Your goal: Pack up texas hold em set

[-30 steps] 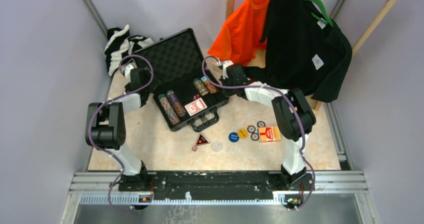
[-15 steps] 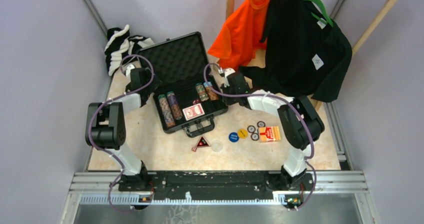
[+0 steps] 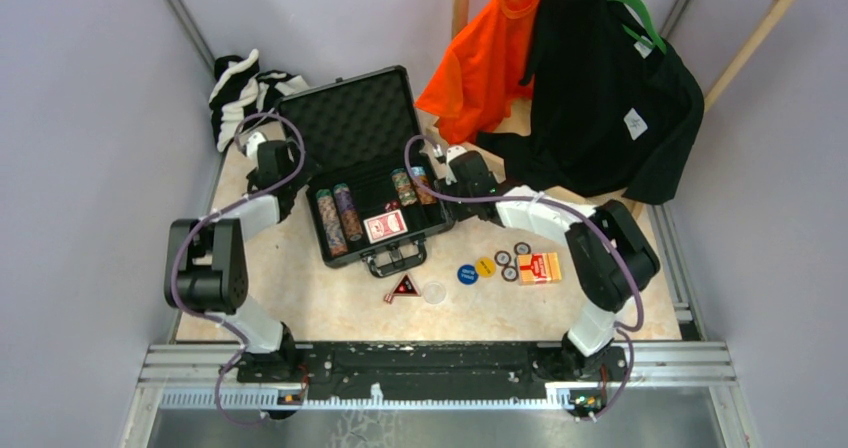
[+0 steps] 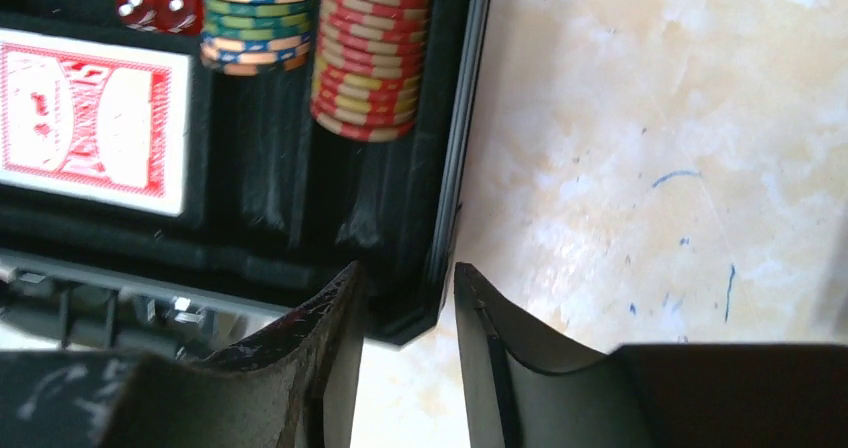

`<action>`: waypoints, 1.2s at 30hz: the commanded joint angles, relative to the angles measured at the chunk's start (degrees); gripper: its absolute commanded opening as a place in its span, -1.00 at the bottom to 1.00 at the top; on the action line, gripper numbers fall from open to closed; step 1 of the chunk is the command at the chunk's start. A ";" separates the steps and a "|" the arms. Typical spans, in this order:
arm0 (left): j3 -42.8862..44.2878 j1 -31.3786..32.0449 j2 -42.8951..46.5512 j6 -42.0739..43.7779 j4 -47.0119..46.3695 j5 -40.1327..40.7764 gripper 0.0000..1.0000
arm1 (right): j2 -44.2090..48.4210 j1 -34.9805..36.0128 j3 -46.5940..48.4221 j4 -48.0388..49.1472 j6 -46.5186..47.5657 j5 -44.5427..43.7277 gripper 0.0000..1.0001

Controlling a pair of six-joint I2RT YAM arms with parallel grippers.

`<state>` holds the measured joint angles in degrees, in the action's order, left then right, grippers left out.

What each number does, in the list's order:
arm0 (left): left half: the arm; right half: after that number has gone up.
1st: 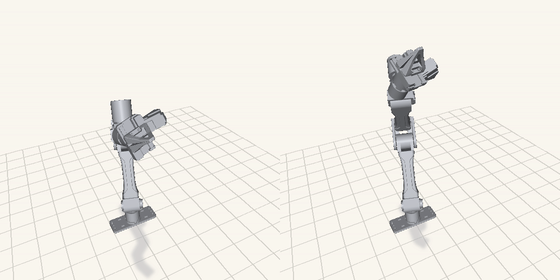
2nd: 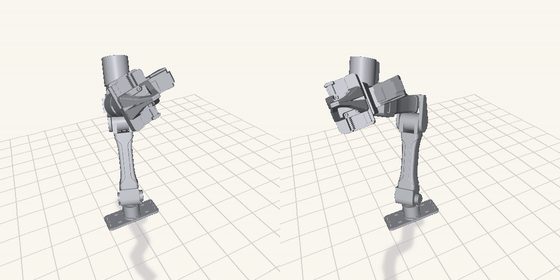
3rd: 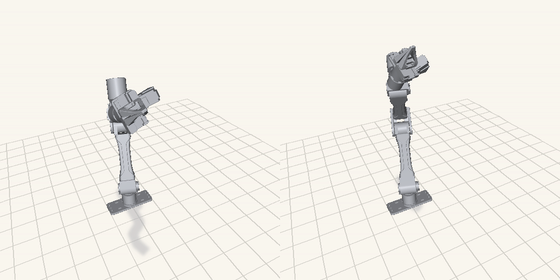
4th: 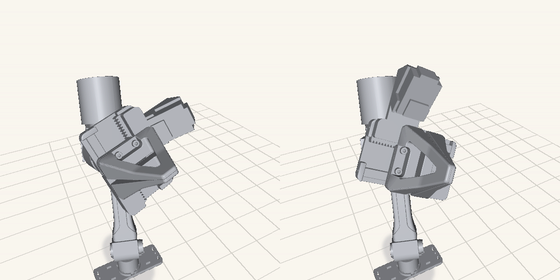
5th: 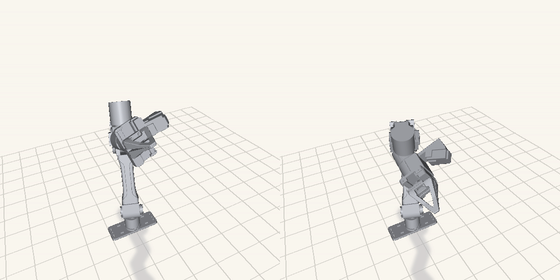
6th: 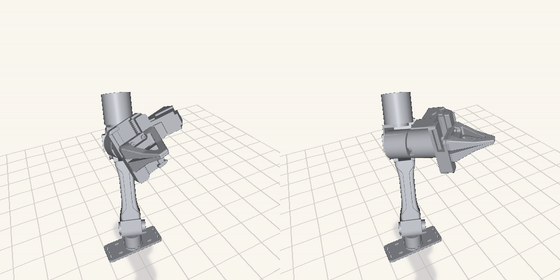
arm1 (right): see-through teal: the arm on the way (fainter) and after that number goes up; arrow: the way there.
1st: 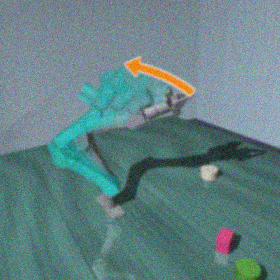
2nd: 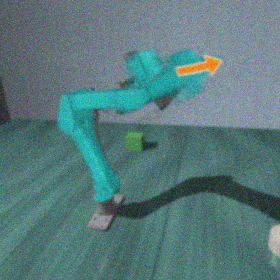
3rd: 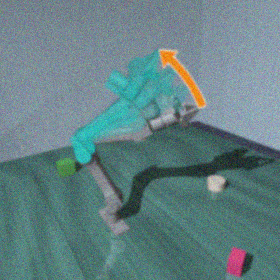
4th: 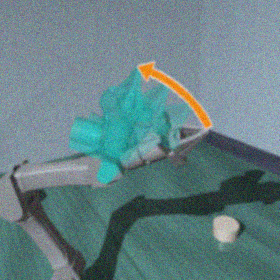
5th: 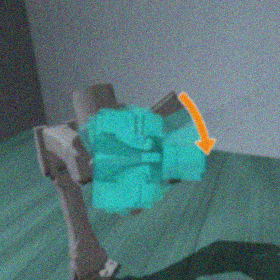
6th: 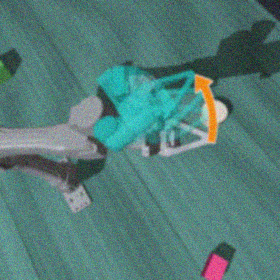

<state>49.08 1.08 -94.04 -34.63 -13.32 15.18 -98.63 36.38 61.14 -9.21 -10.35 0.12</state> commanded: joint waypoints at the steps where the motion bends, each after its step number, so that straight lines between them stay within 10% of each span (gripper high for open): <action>1: -1.94 1.66 6.84 1.92 -2.16 8.42 1.00 | 8.27 0.89 2.70 -3.61 0.15 1.11 -0.23; 4: -2.99 3.97 11.11 1.50 -0.81 11.29 1.00 | 10.59 1.40 4.06 -5.12 -0.02 1.16 -0.22; 8: -4.55 9.86 16.84 1.60 0.48 15.26 1.00 | 11.11 2.61 5.74 -5.93 -0.05 1.89 -1.00; 36: -16.76 19.35 30.61 0.86 7.77 13.61 1.00 | -16.26 1.82 22.11 -7.80 -0.21 0.45 -1.00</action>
<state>32.80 20.16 -62.63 -34.41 -4.97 29.39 -111.87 39.18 77.73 -17.54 -10.68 1.15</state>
